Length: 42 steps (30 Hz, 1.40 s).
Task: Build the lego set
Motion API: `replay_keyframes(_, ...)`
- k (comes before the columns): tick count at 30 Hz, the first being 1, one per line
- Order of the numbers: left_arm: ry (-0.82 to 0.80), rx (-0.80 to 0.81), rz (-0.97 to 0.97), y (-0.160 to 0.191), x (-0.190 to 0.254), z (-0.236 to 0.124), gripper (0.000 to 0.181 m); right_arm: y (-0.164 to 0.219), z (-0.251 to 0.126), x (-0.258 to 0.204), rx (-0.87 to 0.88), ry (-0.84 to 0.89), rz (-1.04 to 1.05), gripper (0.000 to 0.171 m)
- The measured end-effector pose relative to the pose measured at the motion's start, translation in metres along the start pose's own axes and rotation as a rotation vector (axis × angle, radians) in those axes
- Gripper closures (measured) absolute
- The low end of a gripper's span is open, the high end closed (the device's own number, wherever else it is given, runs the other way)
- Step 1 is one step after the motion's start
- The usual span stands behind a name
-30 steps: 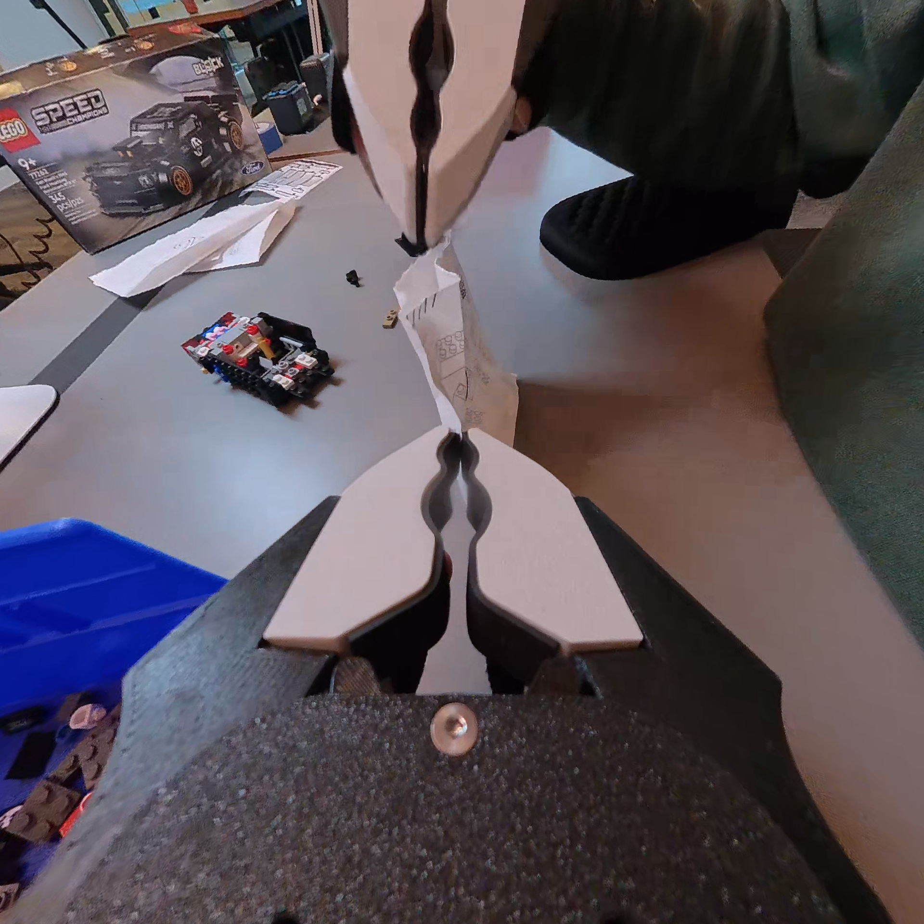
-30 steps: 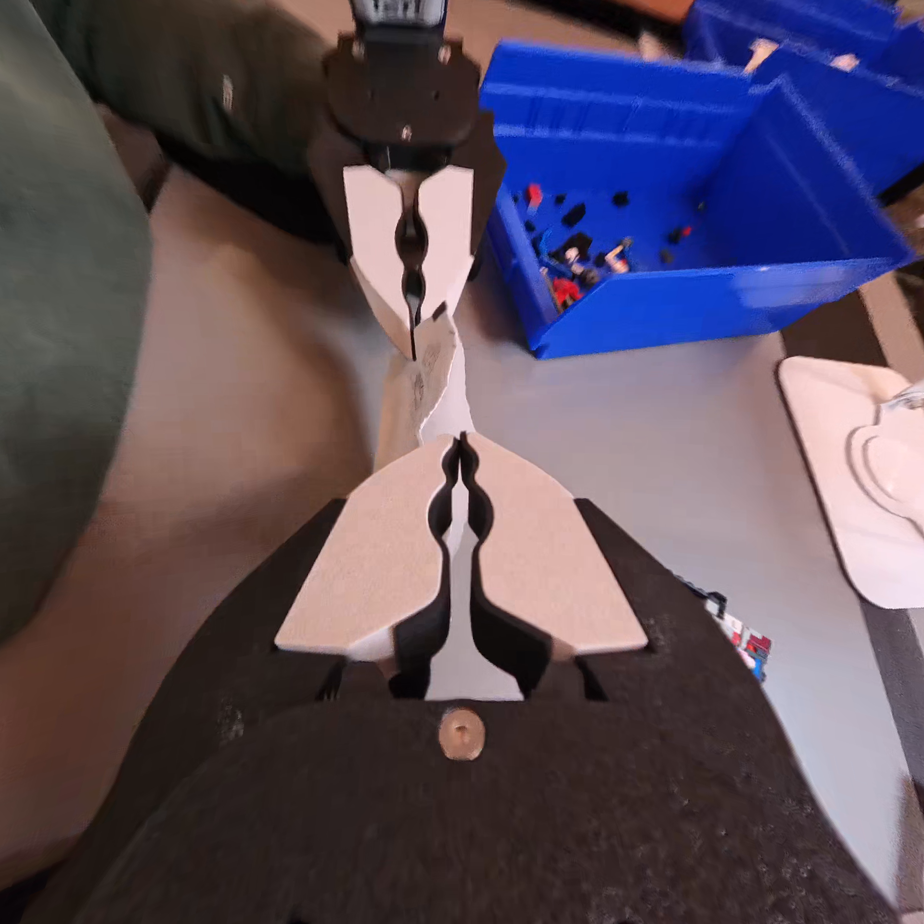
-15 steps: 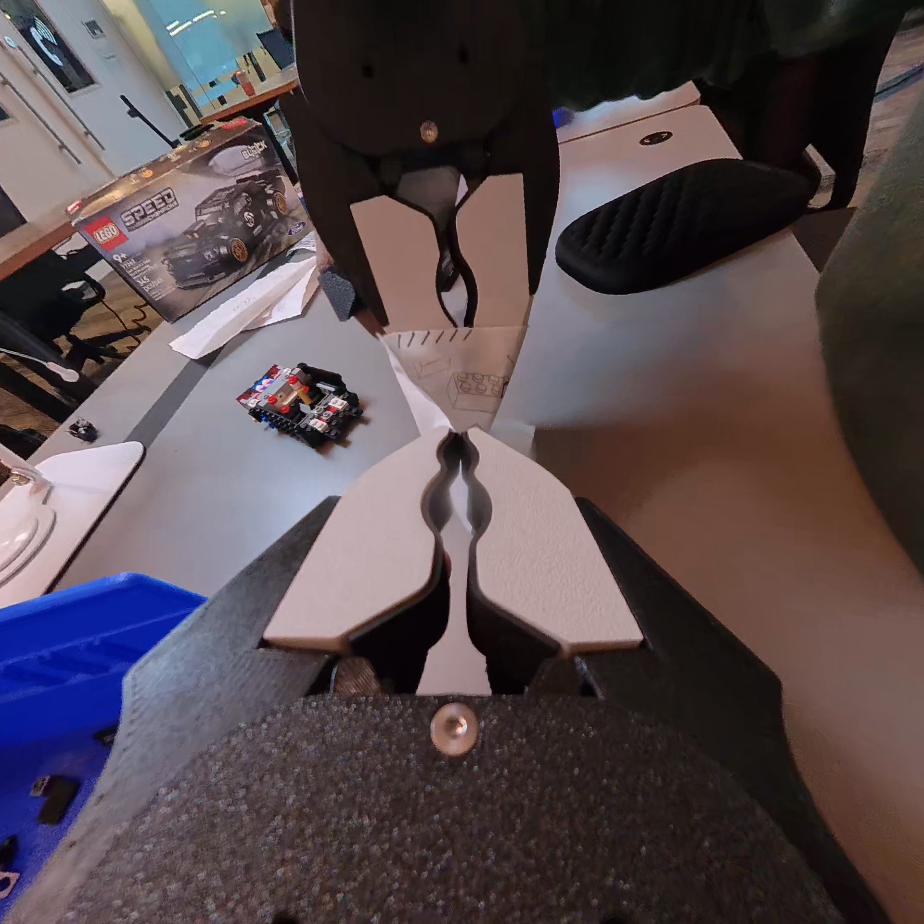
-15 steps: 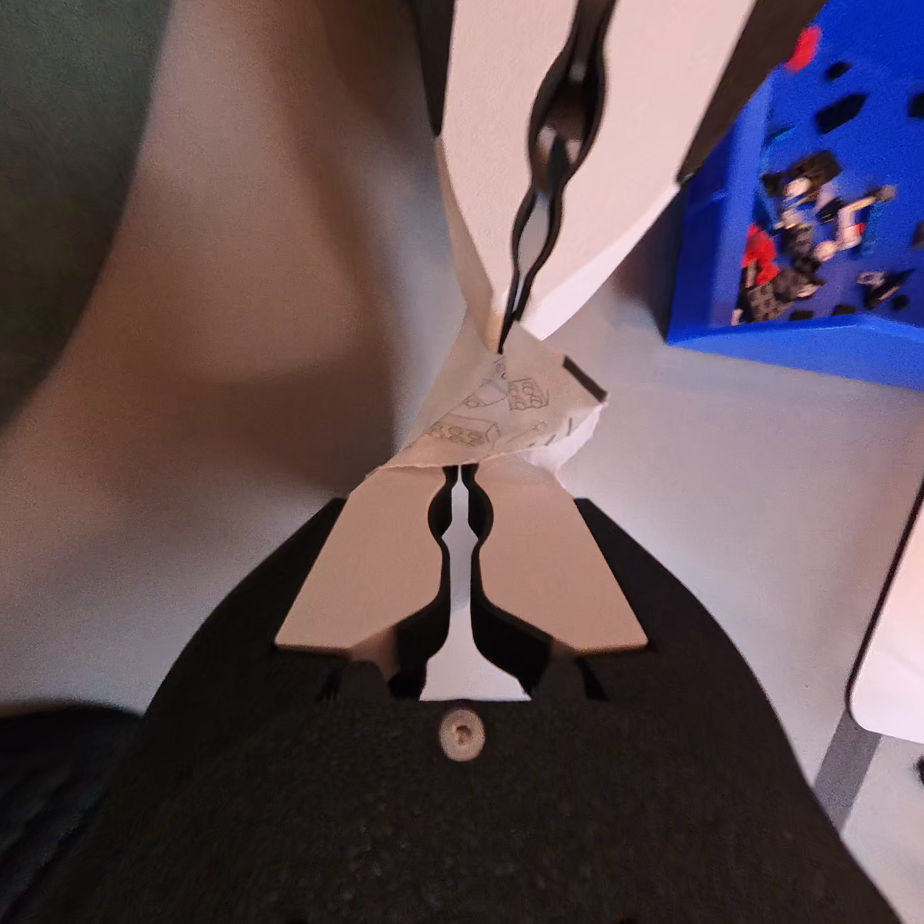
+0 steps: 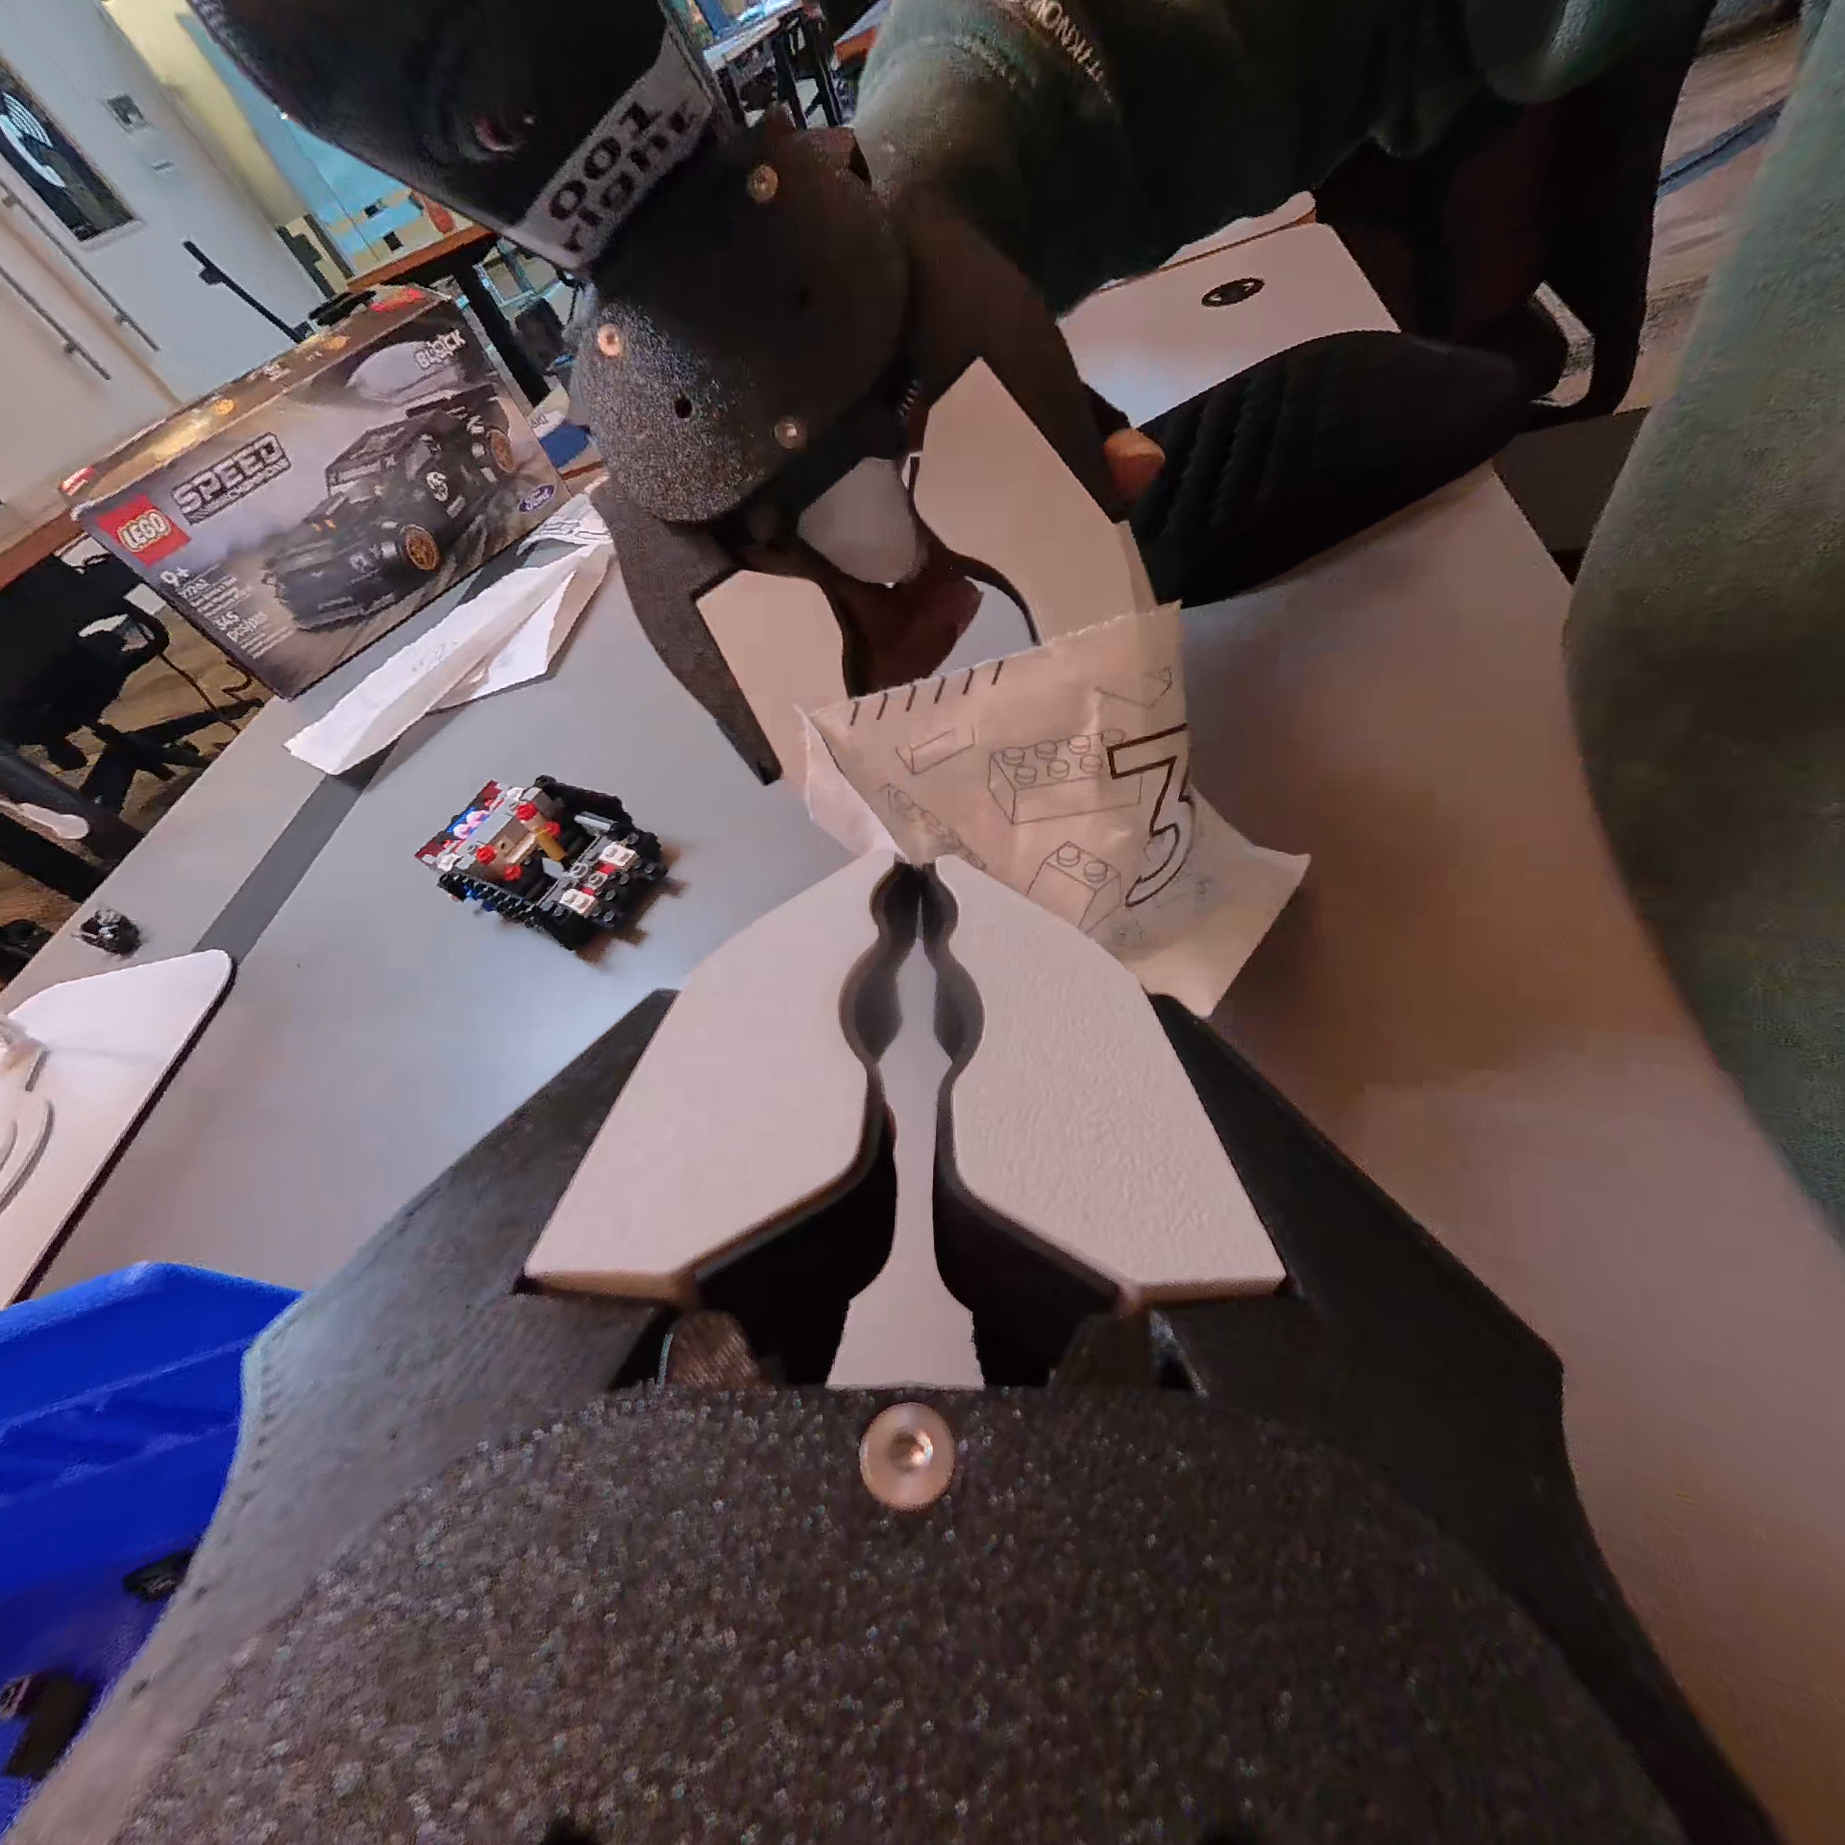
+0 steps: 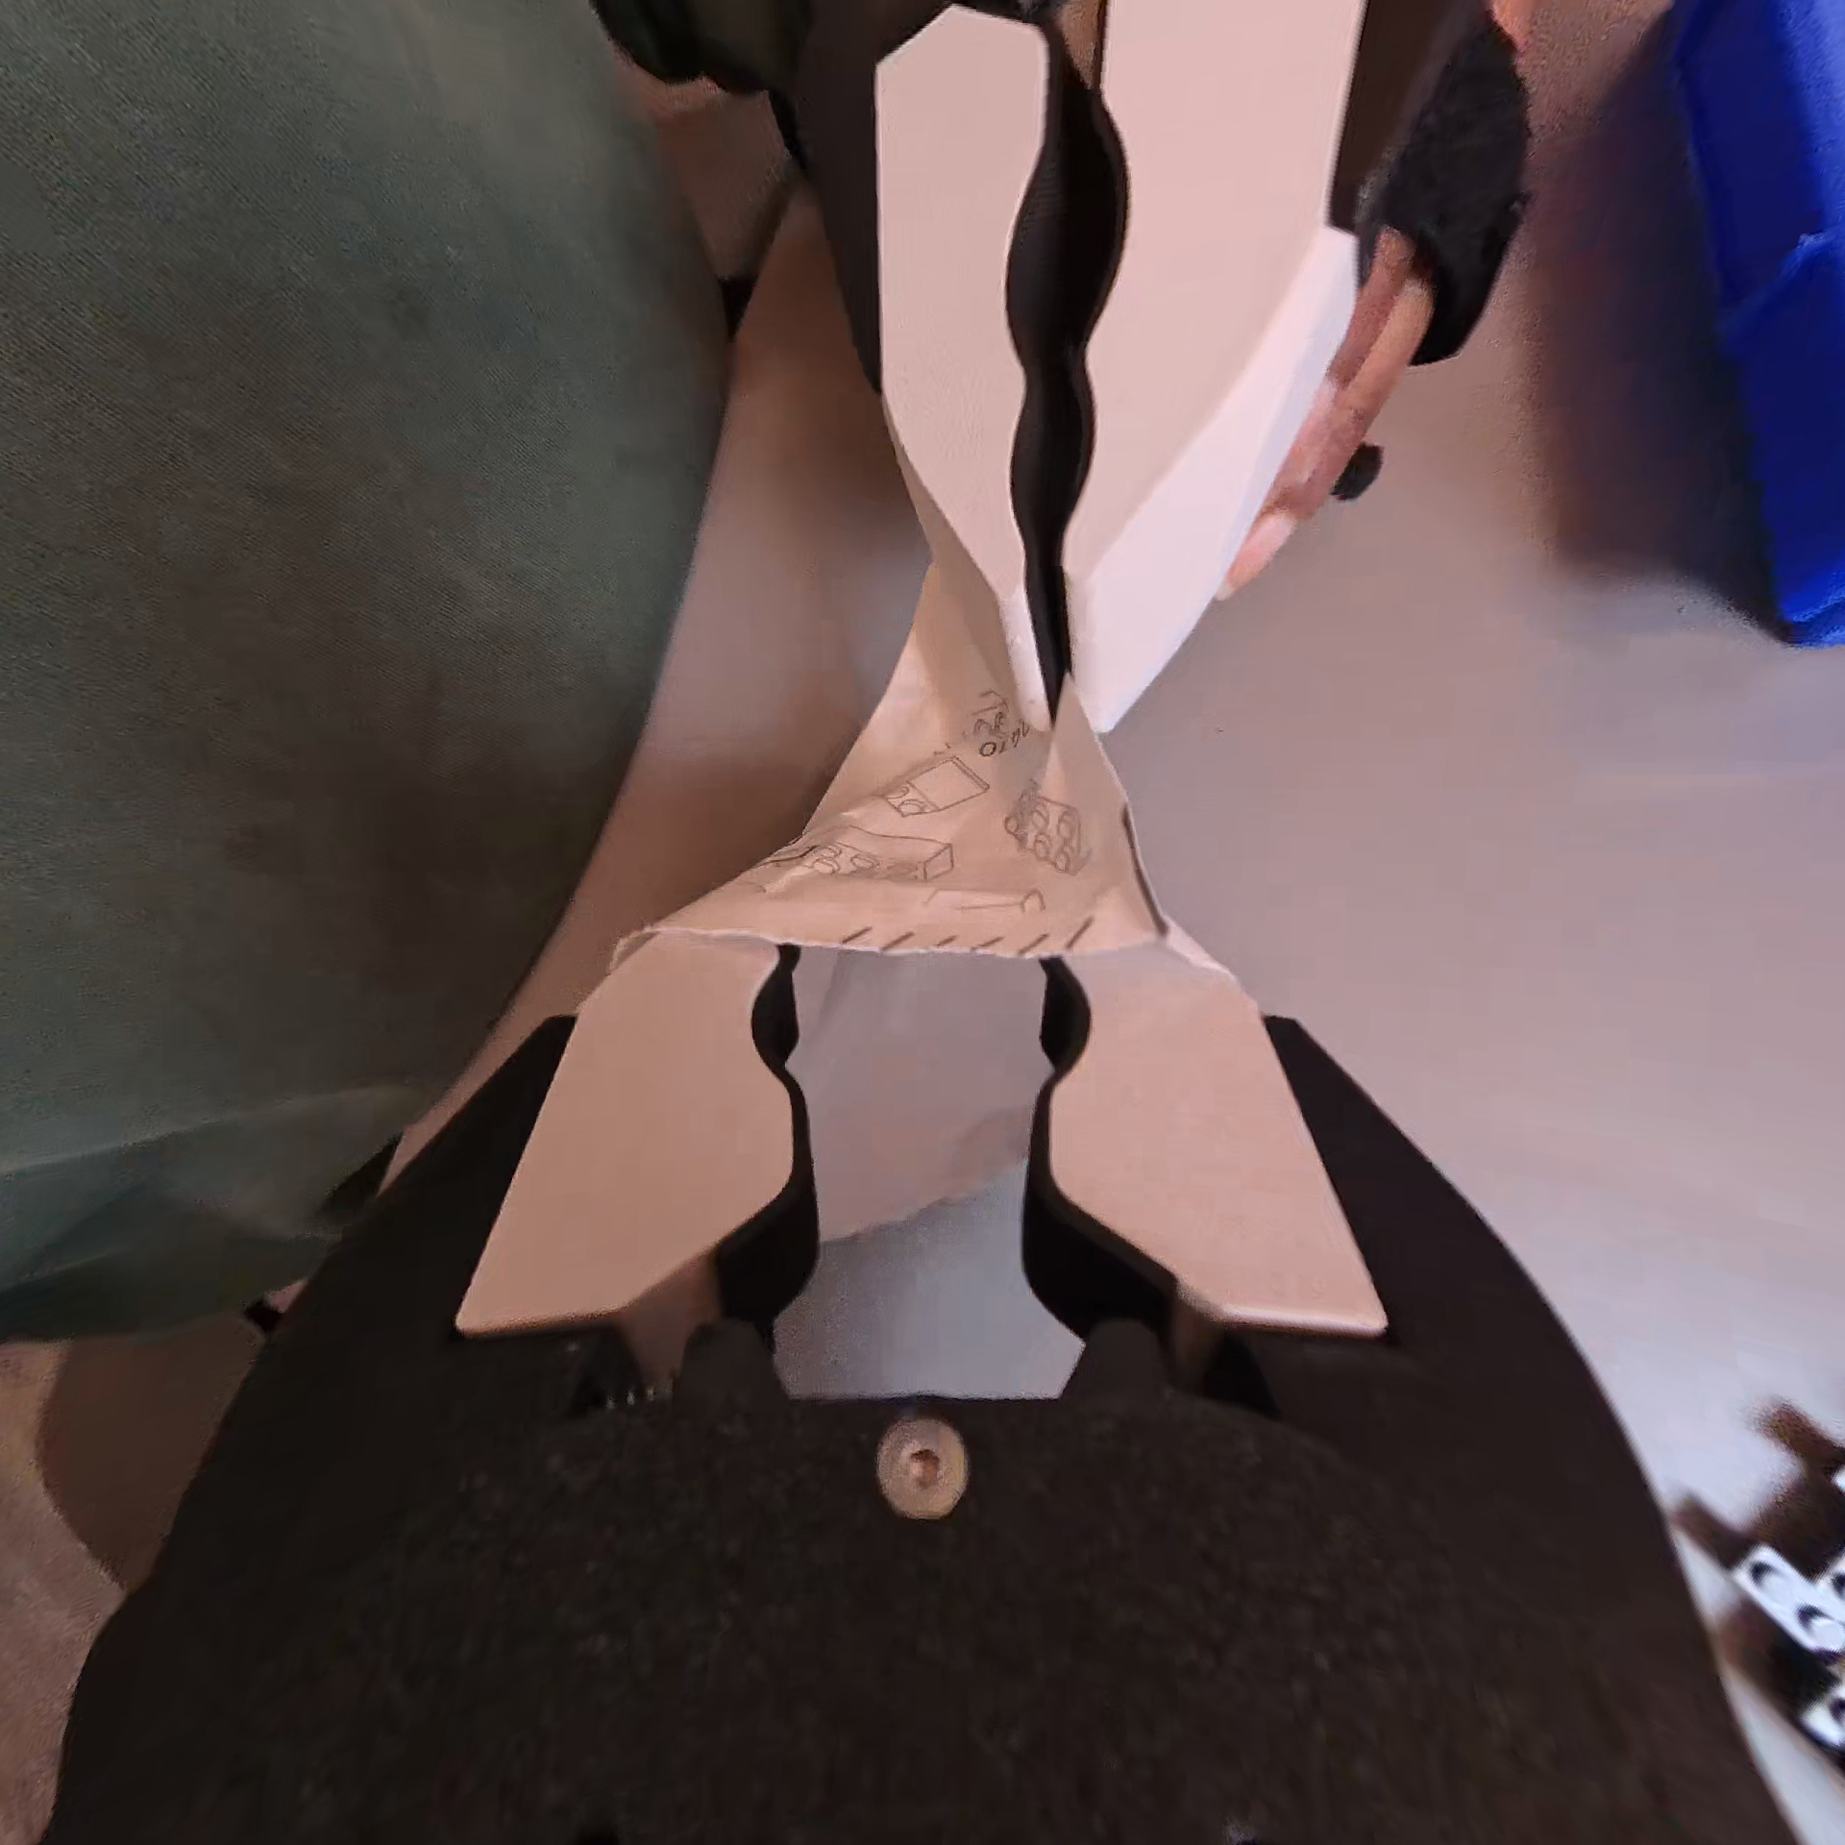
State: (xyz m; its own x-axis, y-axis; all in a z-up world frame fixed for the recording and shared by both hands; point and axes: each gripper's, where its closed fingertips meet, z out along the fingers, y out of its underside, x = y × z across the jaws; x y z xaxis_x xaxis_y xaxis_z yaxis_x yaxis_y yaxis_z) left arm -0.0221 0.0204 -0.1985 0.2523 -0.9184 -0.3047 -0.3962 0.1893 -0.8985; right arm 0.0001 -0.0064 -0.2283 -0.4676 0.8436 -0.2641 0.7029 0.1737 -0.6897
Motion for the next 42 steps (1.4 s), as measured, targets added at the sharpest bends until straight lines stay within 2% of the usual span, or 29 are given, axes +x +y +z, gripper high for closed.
replay_keyframes(3, 0.025, 0.029, -0.020, -0.002, 0.001, -0.002, 0.181, -0.004, -0.003, 0.003, 0.106, 0.031, 0.036, 0.135)
replay_keyframes(8, 0.043, 0.036, -0.010, -0.001, 0.003, -0.001, 0.181, 0.000, -0.003, 0.006, 0.137, 0.058, 0.094, 0.133)
replay_keyframes(9, 0.042, 0.042, -0.014, -0.003, 0.004, 0.000, 0.181, 0.002, -0.001, 0.007, 0.132, 0.073, 0.091, 0.140)
replay_keyframes(11, 0.045, 0.050, -0.015, -0.005, 0.005, 0.002, 0.181, 0.004, 0.005, 0.010, 0.118, 0.107, 0.062, 0.167)
replay_keyframes(12, 0.050, 0.050, -0.015, -0.006, 0.006, 0.003, 0.181, 0.006, 0.008, 0.010, 0.108, 0.114, 0.050, 0.171)
replay_keyframes(19, 0.035, 0.031, -0.019, -0.005, 0.009, 0.008, 0.180, -0.002, 0.021, 0.001, 0.129, 0.071, 0.082, 0.164)
replay_keyframes(23, 0.085, 0.031, -0.034, -0.007, 0.020, 0.012, 0.181, 0.000, 0.028, -0.015, 0.153, 0.004, 0.112, 0.158)
replay_keyframes(30, 0.213, 0.071, -0.097, -0.011, 0.036, 0.014, 0.176, -0.009, 0.024, -0.054, 0.317, -0.302, 0.230, 0.142)
replay_keyframes(35, 0.302, 0.117, -0.107, -0.017, 0.051, 0.010, 0.161, -0.016, 0.028, -0.083, 0.408, -0.486, 0.269, 0.139)
replay_keyframes(40, 0.285, 0.138, -0.237, -0.019, 0.032, 0.003, 0.160, -0.023, 0.011, -0.071, 0.542, -0.457, 0.324, 0.137)
replay_keyframes(42, 0.269, 0.150, -0.358, -0.018, 0.016, -0.002, 0.161, -0.024, 0.003, -0.063, 0.588, -0.414, 0.334, 0.144)
